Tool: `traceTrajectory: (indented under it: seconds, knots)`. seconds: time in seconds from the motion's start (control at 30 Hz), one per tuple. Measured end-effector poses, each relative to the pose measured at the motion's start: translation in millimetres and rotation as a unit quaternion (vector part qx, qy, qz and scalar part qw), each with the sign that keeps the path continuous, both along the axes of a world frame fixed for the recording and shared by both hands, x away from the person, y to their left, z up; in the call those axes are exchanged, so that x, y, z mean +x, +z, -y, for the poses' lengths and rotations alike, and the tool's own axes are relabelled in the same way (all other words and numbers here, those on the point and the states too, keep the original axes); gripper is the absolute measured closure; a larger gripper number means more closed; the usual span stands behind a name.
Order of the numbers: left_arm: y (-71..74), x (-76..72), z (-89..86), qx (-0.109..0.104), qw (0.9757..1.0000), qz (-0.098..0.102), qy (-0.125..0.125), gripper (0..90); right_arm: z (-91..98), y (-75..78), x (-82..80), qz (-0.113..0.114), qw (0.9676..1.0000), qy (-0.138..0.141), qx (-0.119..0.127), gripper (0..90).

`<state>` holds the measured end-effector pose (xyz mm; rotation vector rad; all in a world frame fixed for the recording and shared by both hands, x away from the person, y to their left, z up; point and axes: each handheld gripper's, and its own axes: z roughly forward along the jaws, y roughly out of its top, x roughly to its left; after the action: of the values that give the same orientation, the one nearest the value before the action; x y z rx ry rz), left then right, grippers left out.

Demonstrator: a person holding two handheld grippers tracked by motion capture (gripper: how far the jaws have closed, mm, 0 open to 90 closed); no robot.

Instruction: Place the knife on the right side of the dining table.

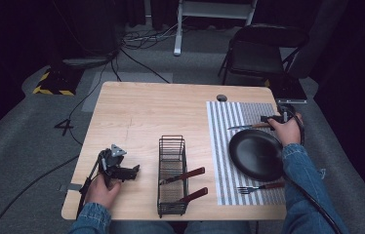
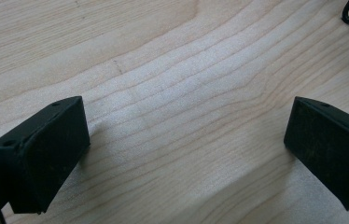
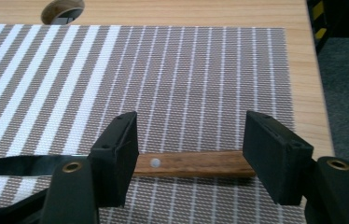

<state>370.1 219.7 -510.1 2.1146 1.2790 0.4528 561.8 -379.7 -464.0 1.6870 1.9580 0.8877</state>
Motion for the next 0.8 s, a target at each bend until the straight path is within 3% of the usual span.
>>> traceTrajectory:
  seconds: [0.27, 0.6, 0.8]
  knots:
    - [0.0, 0.1, 0.0, 0.000, 1.0000, 0.000, 0.000, 0.3, -10.6, -5.7, 10.4, -0.014, 0.9999, 0.003, 0.002, 36.2]
    - [0.0, 0.0, 0.0, 0.000, 1.0000, 0.000, 0.000, 0.3, -7.9, -14.2, 12.6, -0.044, 0.9990, -0.012, 0.005, 36.6]
    - [0.0, 0.1, 0.0, 0.000, 1.0000, 0.000, 0.000, 0.3, -6.9, -10.7, 10.3, -0.037, 0.9992, -0.012, 0.008, 36.6]
